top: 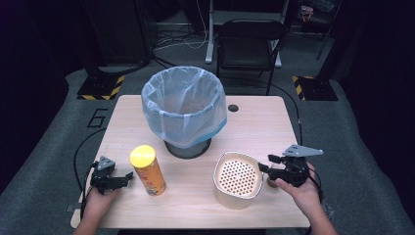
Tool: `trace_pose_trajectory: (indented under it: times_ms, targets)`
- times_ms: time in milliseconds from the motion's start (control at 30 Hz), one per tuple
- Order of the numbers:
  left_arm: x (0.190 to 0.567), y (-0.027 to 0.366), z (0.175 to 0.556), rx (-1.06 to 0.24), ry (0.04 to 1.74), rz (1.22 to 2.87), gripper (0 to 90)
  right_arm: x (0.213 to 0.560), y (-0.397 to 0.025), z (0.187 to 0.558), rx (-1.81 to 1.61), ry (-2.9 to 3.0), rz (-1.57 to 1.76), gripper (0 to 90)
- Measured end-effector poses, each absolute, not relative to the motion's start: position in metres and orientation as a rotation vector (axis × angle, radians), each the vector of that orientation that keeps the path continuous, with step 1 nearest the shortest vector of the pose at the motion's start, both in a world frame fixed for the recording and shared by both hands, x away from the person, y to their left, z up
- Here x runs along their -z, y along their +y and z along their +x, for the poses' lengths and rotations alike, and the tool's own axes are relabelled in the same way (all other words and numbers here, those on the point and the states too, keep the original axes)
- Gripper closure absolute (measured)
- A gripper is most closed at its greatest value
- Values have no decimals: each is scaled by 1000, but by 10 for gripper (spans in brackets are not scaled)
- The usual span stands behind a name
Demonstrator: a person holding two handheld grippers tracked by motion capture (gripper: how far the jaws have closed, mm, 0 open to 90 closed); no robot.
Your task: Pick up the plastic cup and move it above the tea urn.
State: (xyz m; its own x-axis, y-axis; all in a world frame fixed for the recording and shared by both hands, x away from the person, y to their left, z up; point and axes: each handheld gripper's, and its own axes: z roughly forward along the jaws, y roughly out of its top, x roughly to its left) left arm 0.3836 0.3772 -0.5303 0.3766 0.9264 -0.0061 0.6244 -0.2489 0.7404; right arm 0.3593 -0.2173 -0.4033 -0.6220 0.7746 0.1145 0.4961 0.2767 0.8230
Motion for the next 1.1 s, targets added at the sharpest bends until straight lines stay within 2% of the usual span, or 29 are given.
trace_pose_trajectory:
  times_ms: [167, 267, 433, 900, 1100]
  targets:
    - [530, 377, 384, -583, 1333, 1975, 138, 407, -238, 356, -1189, 2083, 1269, 260]
    - [530, 377, 384, -583, 1333, 1975, 138, 418, -245, 357, -1150, 2080, 1295, 213]
    - [530, 377, 384, -583, 1333, 1975, 138, 440, -248, 359, -1063, 2091, 1328, 187]
    - [530, 377, 384, -583, 1333, 1975, 138, 472, -239, 364, -1007, 2067, 1395, 192]
    - [530, 377, 384, -583, 1333, 1976, 138, 483, -239, 365, -974, 2083, 1406, 249]
